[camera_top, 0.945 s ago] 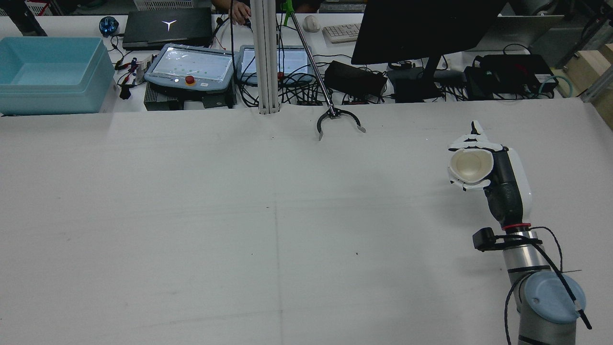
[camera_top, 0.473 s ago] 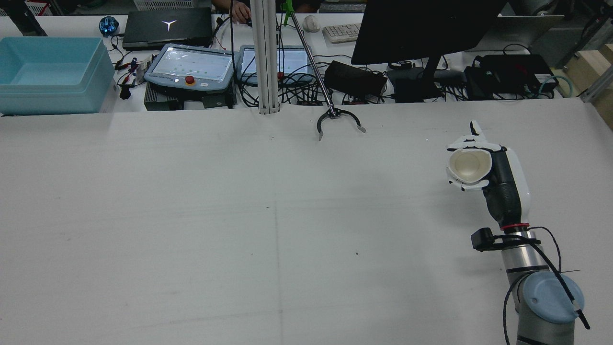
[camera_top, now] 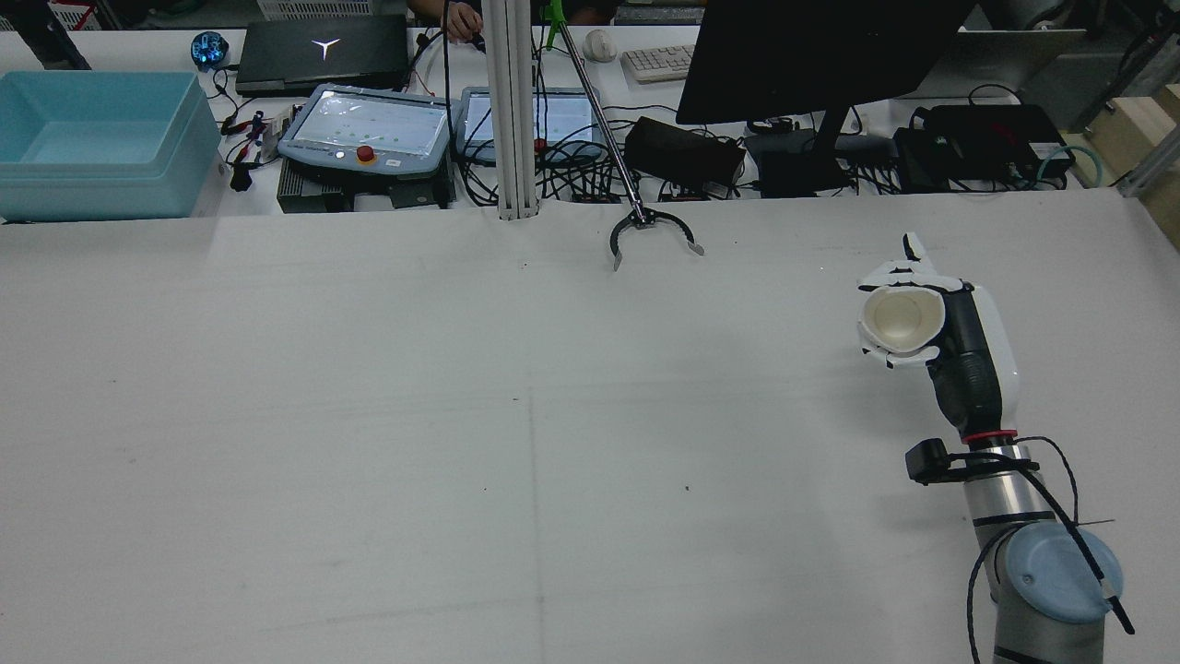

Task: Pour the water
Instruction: 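Lower the beige cup onto the table with the left hand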

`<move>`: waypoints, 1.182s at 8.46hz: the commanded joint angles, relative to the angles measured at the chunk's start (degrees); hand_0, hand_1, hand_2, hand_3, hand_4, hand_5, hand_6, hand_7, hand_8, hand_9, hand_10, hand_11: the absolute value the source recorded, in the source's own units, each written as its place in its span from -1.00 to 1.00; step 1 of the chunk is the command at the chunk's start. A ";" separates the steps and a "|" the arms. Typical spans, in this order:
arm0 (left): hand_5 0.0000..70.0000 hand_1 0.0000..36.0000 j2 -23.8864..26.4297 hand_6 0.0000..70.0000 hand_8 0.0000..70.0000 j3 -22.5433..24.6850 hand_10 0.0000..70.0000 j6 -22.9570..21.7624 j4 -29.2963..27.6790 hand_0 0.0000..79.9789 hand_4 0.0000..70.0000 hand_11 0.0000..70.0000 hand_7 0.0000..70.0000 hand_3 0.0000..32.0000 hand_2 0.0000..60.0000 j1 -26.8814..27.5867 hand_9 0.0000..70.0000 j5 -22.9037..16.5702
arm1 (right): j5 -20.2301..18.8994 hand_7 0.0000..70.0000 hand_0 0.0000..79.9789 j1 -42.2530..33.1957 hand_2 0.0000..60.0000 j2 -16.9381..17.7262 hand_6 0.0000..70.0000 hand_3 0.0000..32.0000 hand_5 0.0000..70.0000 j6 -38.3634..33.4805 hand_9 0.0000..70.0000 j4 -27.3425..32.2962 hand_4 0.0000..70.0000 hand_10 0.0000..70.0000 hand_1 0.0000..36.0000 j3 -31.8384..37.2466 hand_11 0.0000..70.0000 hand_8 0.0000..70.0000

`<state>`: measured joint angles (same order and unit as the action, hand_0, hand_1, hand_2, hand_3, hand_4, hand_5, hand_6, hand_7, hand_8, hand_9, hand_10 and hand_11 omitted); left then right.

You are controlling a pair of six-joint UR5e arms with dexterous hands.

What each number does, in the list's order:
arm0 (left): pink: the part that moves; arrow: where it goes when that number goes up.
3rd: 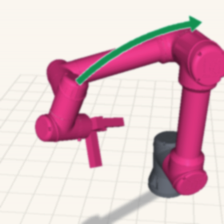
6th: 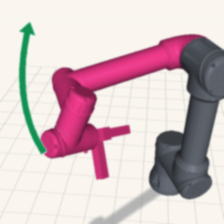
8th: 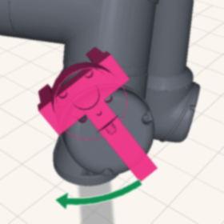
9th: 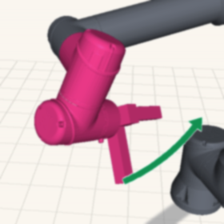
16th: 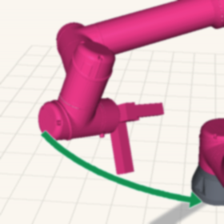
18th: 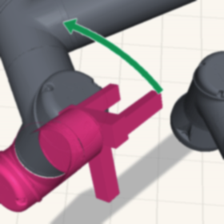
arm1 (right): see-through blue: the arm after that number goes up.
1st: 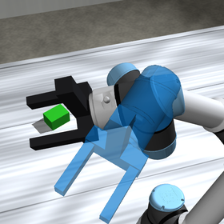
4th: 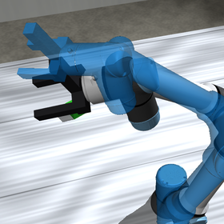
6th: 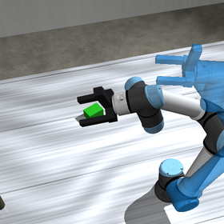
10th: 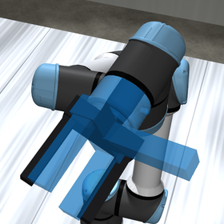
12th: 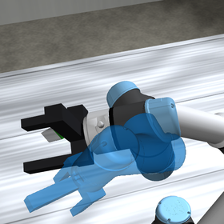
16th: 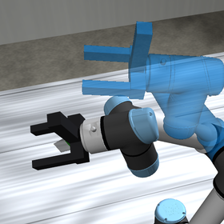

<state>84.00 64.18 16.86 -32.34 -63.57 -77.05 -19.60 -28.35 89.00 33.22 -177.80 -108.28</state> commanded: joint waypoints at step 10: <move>-1.00 1.00 -0.76 -0.93 -0.90 0.40 -0.80 -5.00 -2.28 1.00 -0.60 -0.55 -0.98 -1.00 -1.00 -0.06 -0.98 -0.03 | -0.35 0.17 1.00 0.14 0.53 0.04 0.24 -1.00 -0.63 -0.09 -0.81 -0.26 1.00 -0.93 1.00 -0.79 -0.86 -0.78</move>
<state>83.40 63.51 11.35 -33.54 -63.55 -76.99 -19.60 -28.30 88.94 33.22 -177.80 -108.59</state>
